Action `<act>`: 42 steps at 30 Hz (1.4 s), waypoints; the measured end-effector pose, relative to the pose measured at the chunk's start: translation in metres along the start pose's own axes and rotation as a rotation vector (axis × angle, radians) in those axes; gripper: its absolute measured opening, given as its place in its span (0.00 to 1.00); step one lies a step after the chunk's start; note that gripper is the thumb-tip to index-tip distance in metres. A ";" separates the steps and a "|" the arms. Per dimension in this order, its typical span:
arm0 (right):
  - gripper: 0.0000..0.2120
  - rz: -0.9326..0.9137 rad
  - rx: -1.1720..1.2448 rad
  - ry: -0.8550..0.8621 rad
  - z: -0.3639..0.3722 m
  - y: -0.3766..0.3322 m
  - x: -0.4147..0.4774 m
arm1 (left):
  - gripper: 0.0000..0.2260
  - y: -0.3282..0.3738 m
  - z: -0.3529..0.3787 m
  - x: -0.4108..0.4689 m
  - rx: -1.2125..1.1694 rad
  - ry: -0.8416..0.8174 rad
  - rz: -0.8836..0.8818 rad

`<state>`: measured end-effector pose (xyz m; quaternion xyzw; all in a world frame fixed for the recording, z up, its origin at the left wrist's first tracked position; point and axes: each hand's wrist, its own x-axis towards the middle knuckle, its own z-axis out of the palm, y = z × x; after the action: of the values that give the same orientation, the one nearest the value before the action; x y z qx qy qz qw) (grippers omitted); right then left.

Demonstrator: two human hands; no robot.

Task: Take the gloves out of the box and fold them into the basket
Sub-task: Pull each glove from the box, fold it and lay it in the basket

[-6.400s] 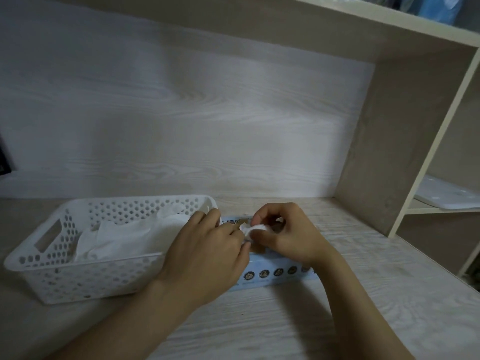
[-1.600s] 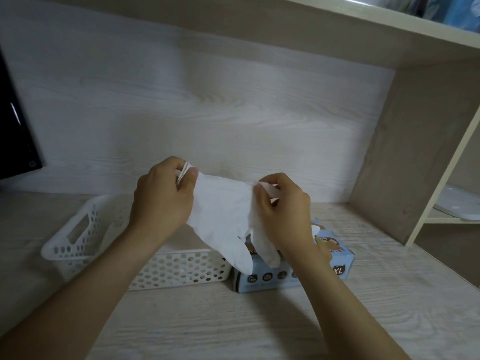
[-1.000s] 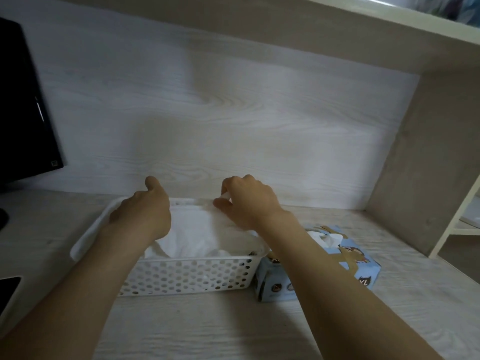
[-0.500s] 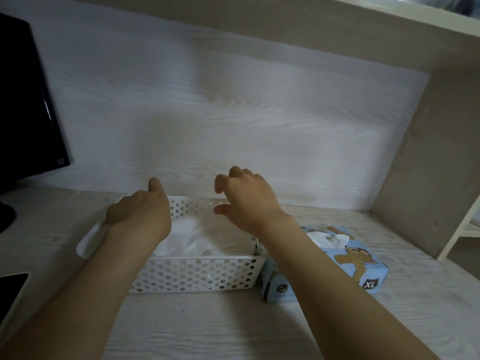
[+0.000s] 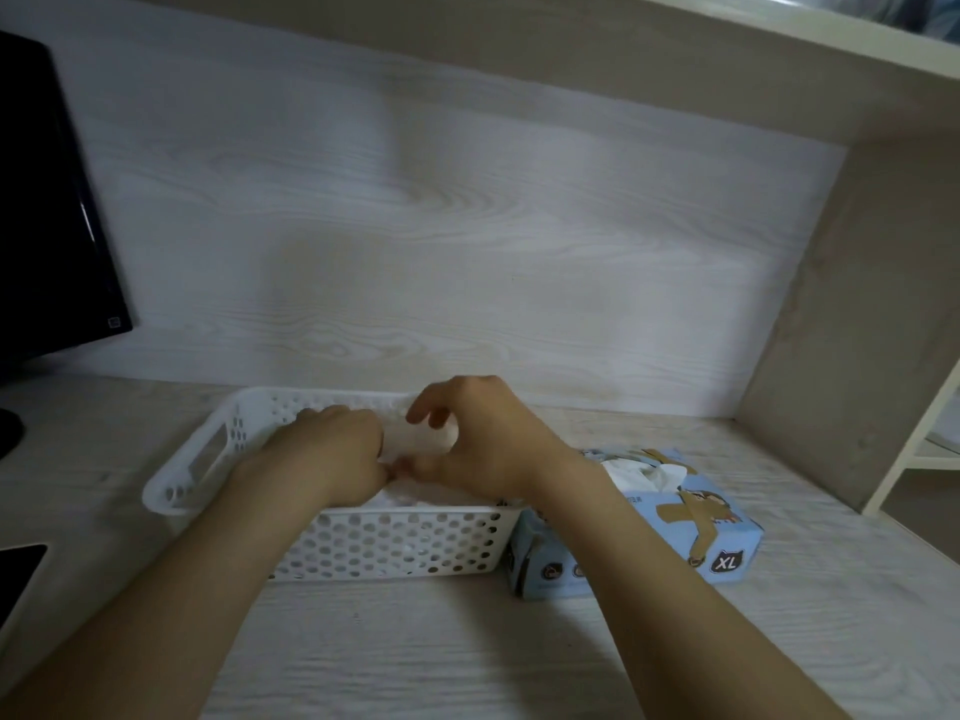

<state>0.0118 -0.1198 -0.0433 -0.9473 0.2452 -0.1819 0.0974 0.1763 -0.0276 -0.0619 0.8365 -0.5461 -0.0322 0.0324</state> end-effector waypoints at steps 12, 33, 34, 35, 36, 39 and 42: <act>0.15 0.094 0.371 0.427 -0.029 0.060 -0.063 | 0.09 0.084 -0.004 -0.050 -0.139 0.743 0.428; 0.05 0.111 0.199 0.363 -0.018 0.109 -0.093 | 0.24 0.117 0.052 -0.045 0.092 0.812 0.656; 0.05 0.115 0.193 0.396 -0.017 0.110 -0.092 | 0.25 0.118 0.053 -0.045 0.101 0.809 0.652; 0.05 0.117 0.180 0.432 -0.016 0.110 -0.091 | 0.25 0.118 0.053 -0.045 0.109 0.806 0.650; 0.05 0.119 0.159 0.466 -0.015 0.110 -0.090 | 0.25 0.118 0.054 -0.045 0.116 0.802 0.649; 0.07 0.148 0.111 0.568 -0.012 0.108 -0.087 | 0.26 0.119 0.054 -0.046 0.130 0.792 0.648; 0.10 0.186 0.184 0.716 -0.013 0.101 -0.086 | 0.26 0.119 0.054 -0.046 0.141 0.790 0.643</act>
<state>-0.1067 -0.1651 -0.0849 -0.7847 0.3314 -0.5129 0.1065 0.0444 -0.0338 -0.1037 0.5747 -0.7228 0.3348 0.1879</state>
